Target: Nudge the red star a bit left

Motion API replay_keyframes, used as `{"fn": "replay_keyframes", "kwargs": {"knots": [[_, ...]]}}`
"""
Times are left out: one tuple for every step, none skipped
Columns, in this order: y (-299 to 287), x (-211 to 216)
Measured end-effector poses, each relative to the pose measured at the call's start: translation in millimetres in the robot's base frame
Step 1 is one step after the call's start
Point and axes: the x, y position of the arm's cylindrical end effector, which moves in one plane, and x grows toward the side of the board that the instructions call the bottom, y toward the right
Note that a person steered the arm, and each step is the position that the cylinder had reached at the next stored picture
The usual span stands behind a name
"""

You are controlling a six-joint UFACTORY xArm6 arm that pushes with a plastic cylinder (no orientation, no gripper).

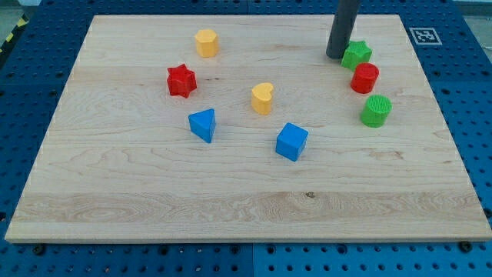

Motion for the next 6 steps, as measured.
{"fn": "replay_keyframes", "kwargs": {"knots": [[-50,17],[-98,31],[-160,34],[-234,34],[-281,34],[-286,36]]}}
